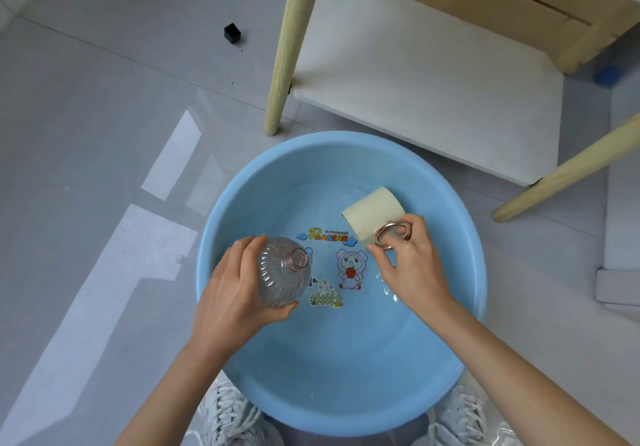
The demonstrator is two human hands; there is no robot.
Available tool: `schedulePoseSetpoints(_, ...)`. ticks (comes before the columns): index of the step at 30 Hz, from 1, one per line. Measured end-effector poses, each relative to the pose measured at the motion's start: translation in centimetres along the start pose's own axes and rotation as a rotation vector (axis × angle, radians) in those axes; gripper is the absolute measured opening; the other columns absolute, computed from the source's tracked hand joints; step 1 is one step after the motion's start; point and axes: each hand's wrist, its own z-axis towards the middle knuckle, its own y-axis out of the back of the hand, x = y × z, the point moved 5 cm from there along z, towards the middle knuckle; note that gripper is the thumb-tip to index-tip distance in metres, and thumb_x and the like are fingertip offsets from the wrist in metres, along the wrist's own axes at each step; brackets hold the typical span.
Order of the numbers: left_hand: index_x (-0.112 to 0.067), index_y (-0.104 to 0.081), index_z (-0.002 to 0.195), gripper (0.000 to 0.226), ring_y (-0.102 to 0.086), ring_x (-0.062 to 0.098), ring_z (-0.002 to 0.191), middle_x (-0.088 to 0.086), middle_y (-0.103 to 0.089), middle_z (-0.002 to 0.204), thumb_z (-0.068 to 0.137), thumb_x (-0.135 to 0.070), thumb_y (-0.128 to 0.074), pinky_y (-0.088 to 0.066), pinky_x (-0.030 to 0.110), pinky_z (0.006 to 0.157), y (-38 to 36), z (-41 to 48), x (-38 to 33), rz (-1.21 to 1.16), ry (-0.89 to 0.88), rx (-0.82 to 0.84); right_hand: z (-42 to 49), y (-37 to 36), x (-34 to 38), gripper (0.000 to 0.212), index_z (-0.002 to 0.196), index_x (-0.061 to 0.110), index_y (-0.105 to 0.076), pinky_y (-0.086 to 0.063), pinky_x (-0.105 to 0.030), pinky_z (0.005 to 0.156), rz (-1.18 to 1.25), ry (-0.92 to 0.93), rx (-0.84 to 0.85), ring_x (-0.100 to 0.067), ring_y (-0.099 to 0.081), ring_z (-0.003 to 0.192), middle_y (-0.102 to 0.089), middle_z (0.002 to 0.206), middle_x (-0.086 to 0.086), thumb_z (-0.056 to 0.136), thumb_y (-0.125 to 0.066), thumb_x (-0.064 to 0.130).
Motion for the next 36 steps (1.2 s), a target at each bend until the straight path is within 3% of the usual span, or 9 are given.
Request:
schedulePoseSetpoints(5,-0.012,-0.044,0.124,0.099,-0.050,0.023,0.102,0.002,-0.051,0.121,0.042,-0.044,-0.090,-0.047,0.033,0.083,0.0,0.1,-0.1,0.013,-0.027,0.012,-0.7,-0.2,-0.5,0.015,0.077,0.009,-0.070,-0.056,-0.039,0.063,-0.066,0.010,0.036,-0.032,-0.061,0.091,-0.051,0.109,-0.016,0.079,-0.077,0.022)
schedulePoseSetpoints(14,-0.009,-0.046,0.122,0.098,-0.047,0.020,0.104,0.004,-0.060,0.116,0.041,-0.042,-0.091,-0.038,0.026,0.086,-0.2,0.2,-0.1,-0.003,-0.024,0.028,-4.3,0.3,-0.5,0.016,0.070,0.016,-0.067,-0.055,-0.036,0.061,-0.023,-0.023,0.104,-0.028,-0.061,0.086,-0.051,0.102,-0.010,0.076,-0.079,0.023)
schedulePoseSetpoints(20,-0.008,-0.047,0.122,0.097,-0.047,0.020,0.104,0.005,-0.060,0.116,0.041,-0.042,-0.091,-0.037,0.026,0.085,-0.1,0.1,0.0,-0.018,-0.016,0.026,-6.1,-0.2,1.1,0.037,0.062,0.021,-0.062,-0.049,-0.021,0.066,-0.040,0.039,0.205,-0.018,-0.061,0.081,-0.053,0.099,-0.004,0.083,-0.051,0.050)
schedulePoseSetpoints(24,-0.007,-0.047,0.121,0.098,-0.047,0.020,0.104,0.005,-0.060,0.116,0.041,-0.043,-0.091,-0.038,0.026,0.084,-0.1,0.1,0.0,-0.019,-0.019,0.031,-5.6,0.5,1.1,0.031,0.059,0.022,-0.058,-0.046,-0.021,0.069,0.074,-0.034,0.249,-0.014,-0.061,0.076,-0.051,0.093,0.001,0.080,-0.069,0.043)
schedulePoseSetpoints(28,-0.006,-0.048,0.121,0.099,-0.046,0.020,0.103,0.005,-0.060,0.114,0.041,-0.044,-0.091,-0.037,0.026,0.084,-0.1,0.1,0.0,-0.016,-0.023,0.028,-4.5,2.3,1.0,0.021,0.062,0.027,-0.065,-0.037,-0.004,0.075,0.226,-0.154,0.226,0.000,-0.058,0.080,-0.053,0.087,0.008,0.079,-0.077,0.031)
schedulePoseSetpoints(31,-0.006,-0.047,0.120,0.099,-0.046,0.020,0.102,0.006,-0.061,0.112,0.039,-0.044,-0.091,-0.036,0.026,0.083,0.0,0.2,-0.1,-0.021,-0.023,0.017,-3.6,3.5,0.9,0.027,0.054,0.037,-0.063,-0.044,-0.012,0.076,0.382,-0.284,0.248,-0.003,-0.060,0.075,-0.057,0.082,0.005,0.079,-0.075,0.036)
schedulePoseSetpoints(32,-0.007,-0.047,0.120,0.099,-0.046,0.020,0.102,0.006,-0.061,0.112,0.039,-0.043,-0.092,-0.036,0.026,0.083,0.0,0.2,-0.1,-0.024,-0.024,0.013,-3.3,3.8,0.7,0.029,0.054,0.030,-0.065,-0.044,-0.015,0.072,0.444,-0.331,0.259,-0.004,-0.057,0.070,-0.058,0.076,0.003,0.078,-0.073,0.044)
schedulePoseSetpoints(34,-0.007,-0.047,0.120,0.099,-0.046,0.019,0.102,0.006,-0.061,0.112,0.039,-0.043,-0.092,-0.036,0.025,0.083,0.1,0.1,-0.1,-0.037,-0.026,0.006,-2.8,4.4,0.5,0.055,0.059,0.010,-0.062,-0.044,-0.028,0.070,0.568,-0.432,0.281,-0.012,-0.054,0.067,-0.055,0.064,-0.001,0.072,-0.070,0.063)
schedulePoseSetpoints(36,-0.008,-0.046,0.121,0.098,-0.046,0.020,0.102,0.006,-0.061,0.112,0.041,-0.043,-0.091,-0.036,0.026,0.084,0.1,0.2,-0.1,-0.050,-0.031,0.005,-2.3,5.1,0.6,0.057,0.055,0.010,-0.059,-0.050,-0.042,0.082,0.731,-0.497,0.283,-0.019,-0.061,0.075,-0.056,0.060,0.001,0.070,-0.072,0.064)
